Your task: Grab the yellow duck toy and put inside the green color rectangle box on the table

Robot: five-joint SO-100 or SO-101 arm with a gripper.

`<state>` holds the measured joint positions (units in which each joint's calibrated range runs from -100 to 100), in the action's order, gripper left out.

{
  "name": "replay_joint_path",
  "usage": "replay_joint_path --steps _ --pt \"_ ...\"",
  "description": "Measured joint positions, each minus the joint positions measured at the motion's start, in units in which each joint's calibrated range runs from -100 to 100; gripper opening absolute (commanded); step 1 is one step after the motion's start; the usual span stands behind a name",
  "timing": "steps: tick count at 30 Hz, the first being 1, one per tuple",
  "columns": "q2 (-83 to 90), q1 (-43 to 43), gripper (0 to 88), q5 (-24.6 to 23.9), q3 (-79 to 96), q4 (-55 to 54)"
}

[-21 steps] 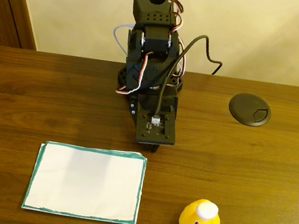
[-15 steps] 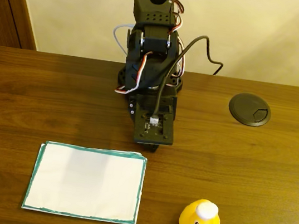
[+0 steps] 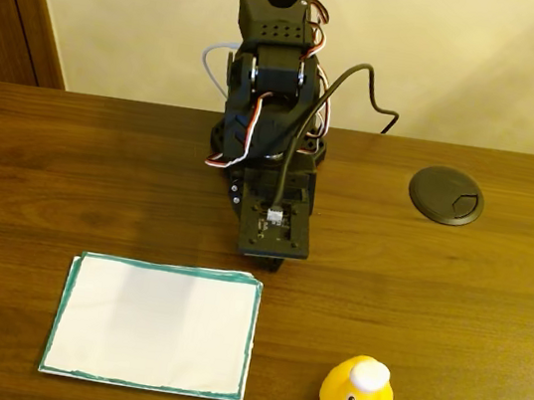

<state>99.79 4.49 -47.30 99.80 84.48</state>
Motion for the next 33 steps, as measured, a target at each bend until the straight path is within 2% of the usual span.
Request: replay_joint_path --steps 17,18,19,20,28,33 --pt "0.0 -0.36 0.9 0.0 0.0 0.0" --pt "0.0 -0.36 3.0 0.0 0.0 0.0" --pt "0.0 -0.36 11.7 0.0 0.0 0.0" --pt "0.0 -0.36 14.5 0.0 0.0 0.0" --pt "0.1 2.45 22.1 -0.78 -0.2 0.29" --pt "0.1 1.99 23.0 -2.3 -2.77 2.05"
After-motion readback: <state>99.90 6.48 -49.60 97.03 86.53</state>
